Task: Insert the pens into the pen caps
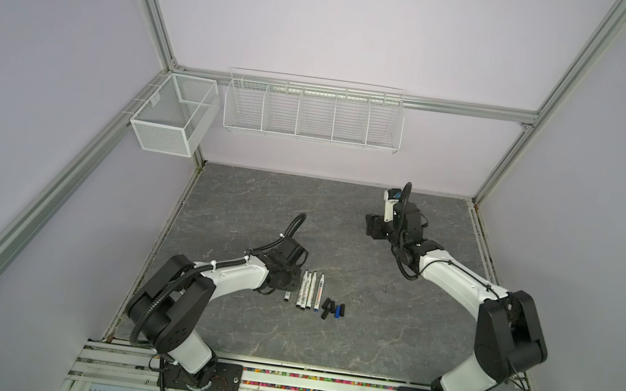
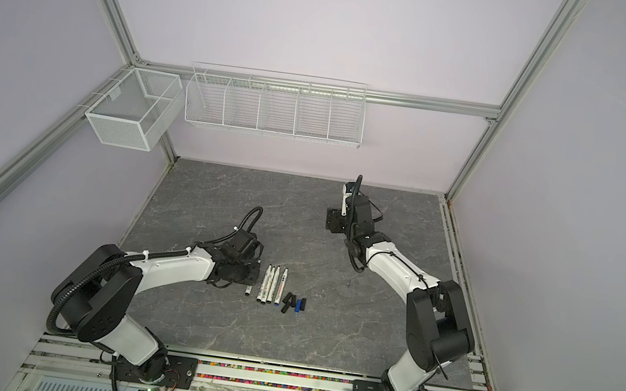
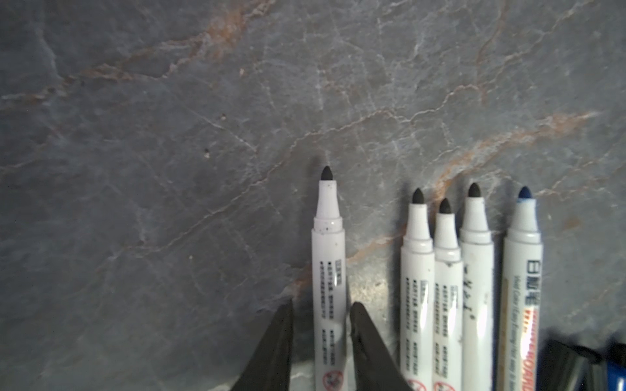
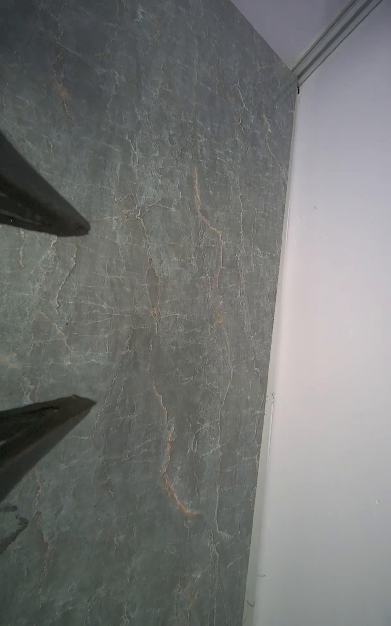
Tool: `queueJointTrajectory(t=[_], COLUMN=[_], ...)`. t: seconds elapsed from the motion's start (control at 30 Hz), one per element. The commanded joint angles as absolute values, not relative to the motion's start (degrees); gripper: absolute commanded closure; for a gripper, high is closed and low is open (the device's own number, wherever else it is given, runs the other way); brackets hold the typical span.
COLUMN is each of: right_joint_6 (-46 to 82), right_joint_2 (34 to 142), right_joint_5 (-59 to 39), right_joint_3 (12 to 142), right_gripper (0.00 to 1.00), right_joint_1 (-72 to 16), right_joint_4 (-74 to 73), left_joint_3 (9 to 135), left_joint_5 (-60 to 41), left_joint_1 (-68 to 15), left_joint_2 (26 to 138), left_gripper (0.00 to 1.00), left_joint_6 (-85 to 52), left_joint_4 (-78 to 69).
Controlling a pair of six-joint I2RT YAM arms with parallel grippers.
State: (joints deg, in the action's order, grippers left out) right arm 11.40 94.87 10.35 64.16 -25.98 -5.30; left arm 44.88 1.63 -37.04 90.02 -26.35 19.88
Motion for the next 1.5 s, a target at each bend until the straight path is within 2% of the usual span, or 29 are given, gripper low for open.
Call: queueJointTrajectory(t=[0.0,0.1,0.23,0.27,0.43,0.5,0.57,0.73,0.97,1.27,1.47], right_joint_6=[12.9,14.0,14.9,15.0,15.2,14.8,15.3,15.2,22.4,26.9,28.2], right_joint_2=[94.8,94.8,94.9,95.1,95.5,95.9,96.4,98.9,103.8,107.2,107.3], right_joint_5=[12.8,13.1,13.2,13.0,9.1,4.4,-0.3,-15.9,-30.6,-36.4,-38.6], right_joint_3=[63.8,63.6,63.4,63.3,62.8,63.2,63.5,65.3,66.2,67.0,66.9], right_gripper=[0.22,0.22,0.22,0.21,0.18,0.16,0.20,0.21,0.25,0.33,0.37], right_joint_1=[-26.1,-25.7,-25.2,-25.1,-24.6,-24.5,-24.5,-24.5,-24.4,-24.4,-24.5], right_joint_4=[-5.4,-5.5,-5.5,-5.6,-5.3,-4.9,-4.3,-3.4,-9.5,-13.5,-15.8], left_joint_3=[45.1,46.1,47.5,47.9,51.0,52.5,54.0,56.6,58.1,55.8,57.9], left_joint_5=[0.6,1.9,3.7,3.5,0.8,-2.7,-7.2,-15.1,-13.7,-13.9,-14.3], left_joint_1=[-37.3,-37.3,-37.3,-37.3,-37.3,-37.0,-36.3,-33.4,-33.0,-33.7,-35.1], left_joint_2=[91.9,92.2,93.5,94.1,95.5,95.2,94.6,93.6,93.1,95.7,97.2], left_gripper=[0.74,0.81,0.99,1.00,1.00,1.00,1.00,1.00,1.00,1.00,1.00], left_joint_6=[-27.0,-26.1,-24.4,-23.9,-21.3,-19.8,-18.7,-18.1,-19.4,-27.5,-26.4], left_joint_4=[23.2,24.8,25.8,25.7,23.0,20.7,18.0,12.3,3.5,-8.9,-7.2])
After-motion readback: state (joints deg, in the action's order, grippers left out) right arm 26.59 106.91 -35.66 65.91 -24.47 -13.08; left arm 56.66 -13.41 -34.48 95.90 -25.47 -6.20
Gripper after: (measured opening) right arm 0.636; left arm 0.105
